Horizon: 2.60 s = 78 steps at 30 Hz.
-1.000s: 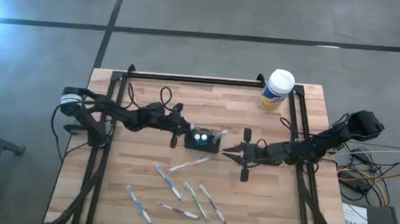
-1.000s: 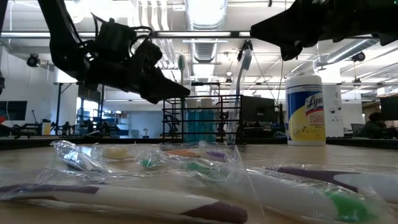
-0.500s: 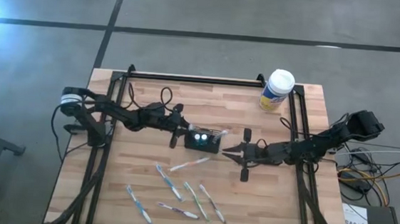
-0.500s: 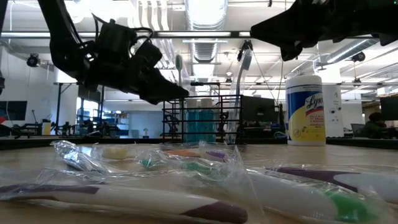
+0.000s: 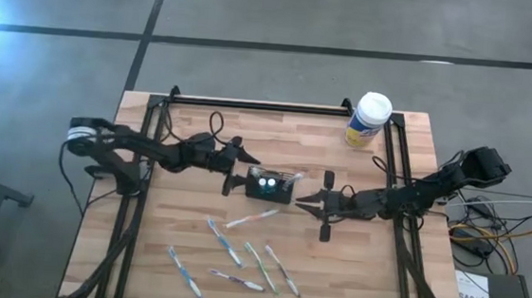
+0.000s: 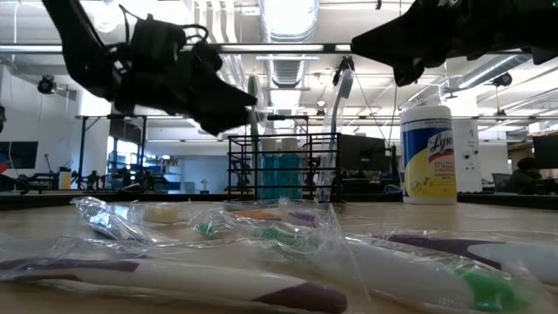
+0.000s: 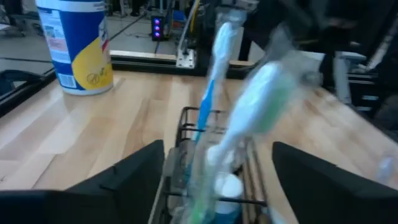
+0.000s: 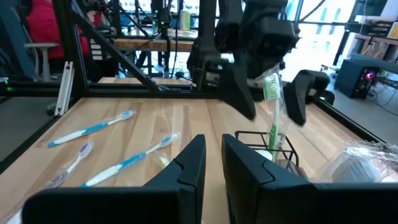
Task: Pick & Place toothbrushing station
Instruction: Put the right violet toothbrush into the black mesh organizer
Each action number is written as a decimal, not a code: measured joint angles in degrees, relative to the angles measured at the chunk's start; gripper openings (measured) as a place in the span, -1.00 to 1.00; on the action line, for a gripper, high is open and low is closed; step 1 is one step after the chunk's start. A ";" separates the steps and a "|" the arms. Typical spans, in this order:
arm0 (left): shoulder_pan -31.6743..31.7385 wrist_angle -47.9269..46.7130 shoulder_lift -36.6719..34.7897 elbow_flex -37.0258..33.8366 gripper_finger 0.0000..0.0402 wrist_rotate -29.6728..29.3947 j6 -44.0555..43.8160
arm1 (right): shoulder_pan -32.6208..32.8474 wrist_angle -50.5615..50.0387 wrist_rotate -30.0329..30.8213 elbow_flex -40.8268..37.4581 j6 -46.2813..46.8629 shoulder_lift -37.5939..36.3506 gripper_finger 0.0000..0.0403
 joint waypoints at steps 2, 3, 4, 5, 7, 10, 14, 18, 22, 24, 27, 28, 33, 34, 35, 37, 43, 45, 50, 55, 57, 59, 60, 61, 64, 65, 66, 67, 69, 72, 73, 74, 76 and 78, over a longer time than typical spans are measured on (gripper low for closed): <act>-0.02 -4.28 -3.98 0.00 0.65 1.45 0.35 | 0.00 -0.08 0.00 0.00 0.02 -0.01 -0.75; -0.02 -7.12 -6.45 0.00 0.69 2.33 0.51 | 0.00 -0.22 0.00 -0.02 0.02 -0.01 -0.75; -0.02 -10.34 -9.28 0.00 0.72 3.29 0.73 | 0.00 -0.24 0.00 -0.02 0.04 0.02 -0.75; -0.02 -14.04 -12.14 0.00 0.74 4.51 1.05 | 0.00 -0.28 0.00 -0.04 0.04 0.02 -0.75; -0.02 -22.13 -18.50 0.00 0.76 7.22 2.54 | 0.00 -0.32 0.00 -0.07 0.07 0.02 -0.75; -0.11 -33.29 -28.20 0.00 0.73 7.60 5.23 | 0.00 -0.33 -0.01 -0.07 0.11 0.00 -0.75; -0.01 -41.72 -41.11 -1.28 0.52 1.81 5.67 | 0.00 -0.32 -0.02 -0.09 0.22 0.01 -0.75; -0.09 -46.31 -51.91 -3.91 0.03 1.83 5.64 | 0.00 -0.29 -0.02 -0.11 0.22 0.01 -0.75; -0.07 -47.56 -58.53 -8.00 -0.70 1.50 4.11 | 0.00 -0.17 -0.04 -0.11 0.24 0.02 -0.75; -0.07 -47.44 -60.77 -9.97 -0.91 0.54 2.17 | 0.00 -0.13 -0.04 -0.11 0.54 0.02 -0.75; -0.25 -45.82 -63.41 -12.81 -0.95 0.06 -1.32 | 0.00 -0.02 -0.07 -0.11 2.25 -0.01 -0.75; -0.35 -45.70 -64.34 -13.97 -0.97 0.01 -1.63 | 0.00 0.03 -0.09 -0.11 2.80 0.02 -0.75; -0.48 -39.49 -69.73 -22.17 -0.98 -0.74 -1.98 | 0.02 0.07 -0.50 0.02 5.50 0.02 -0.75; -0.48 -37.93 -70.73 -23.70 -0.98 -0.90 -2.80 | 0.01 0.07 -0.57 0.02 6.14 0.02 -0.75; -0.48 -36.56 -71.64 -24.96 -0.98 -1.16 -3.74 | 0.01 0.02 -0.61 0.02 7.01 0.02 -0.75; -0.48 -36.94 -73.45 -26.36 -0.99 -1.76 -5.34 | 0.00 0.03 -0.66 0.02 9.10 0.02 -0.75; -0.49 -40.61 -76.50 -26.25 -0.99 -2.02 -4.92 | 0.02 -5.45 -4.72 3.29 16.14 -1.57 -0.76; -0.48 -40.56 -76.74 -26.25 -0.98 -2.00 -5.04 | 0.55 -17.08 -5.01 8.09 17.82 -2.35 -0.78; -0.50 -41.64 -76.85 -26.25 -0.94 -1.82 -6.39 | 0.61 -55.04 -4.66 25.31 26.31 0.79 -0.84; -0.48 -42.34 -76.76 -26.25 -0.95 -1.82 -6.35 | 0.61 -73.65 -7.30 37.65 32.08 8.28 -0.84; -0.48 -42.35 -76.76 -26.25 -0.96 -1.82 -6.35 | 0.63 -78.77 -9.03 41.85 34.48 11.31 -0.83; -0.48 -42.36 -76.78 -26.25 -0.96 -1.82 -6.34 | 1.07 -82.92 -9.89 45.36 36.92 14.46 -0.82; -0.48 -42.35 -76.78 -26.25 -0.96 -1.82 -6.33 | 1.34 -84.27 -9.96 46.79 38.02 16.05 -0.81; -0.48 -42.38 -76.78 -26.25 -0.95 -1.82 -6.33 | 1.65 -85.05 -10.12 48.13 39.33 17.57 -0.80; -0.48 -42.35 -76.81 -26.25 -0.93 -1.82 -6.29 | 1.93 -86.00 -13.92 51.90 41.20 22.60 -0.72; -0.48 -42.36 -76.81 -26.25 -0.92 -1.82 -6.29 | 1.95 -85.99 -15.34 53.03 41.19 24.39 -0.68; -0.48 -42.40 -76.81 -26.25 -0.93 -1.82 -6.31 | 1.92 -86.02 -16.43 54.15 41.08 26.31 -0.63; -0.48 -42.43 -76.81 -26.25 -0.93 -1.82 -6.37 | 1.90 -86.04 -17.34 55.30 40.50 28.11 -0.59; -0.48 -42.73 -76.81 -26.25 -0.95 -1.82 -6.42 | 1.85 -86.16 -19.64 57.24 38.78 31.27 -0.48; -0.48 -43.28 -76.81 -26.25 -0.96 -1.82 -6.37 | 1.78 -86.20 -23.73 59.56 37.53 34.85 -0.33; -0.48 -43.29 -76.81 -26.25 -0.97 -1.82 -6.17 | 1.65 -86.29 -25.27 60.25 37.33 35.92 -0.29; -0.48 -43.29 -76.81 -26.25 -0.97 -1.82 -6.04 | 1.56 -86.32 -26.59 60.78 37.26 36.72 -0.25; -0.48 -43.31 -76.81 -26.25 -0.96 -1.82 -5.98 | 1.27 -86.94 -28.53 61.55 37.29 38.36 -0.18; -0.48 -43.61 -76.81 -26.25 -0.94 -1.82 -5.96 | 1.01 -87.03 -30.47 62.26 37.30 39.70 -0.12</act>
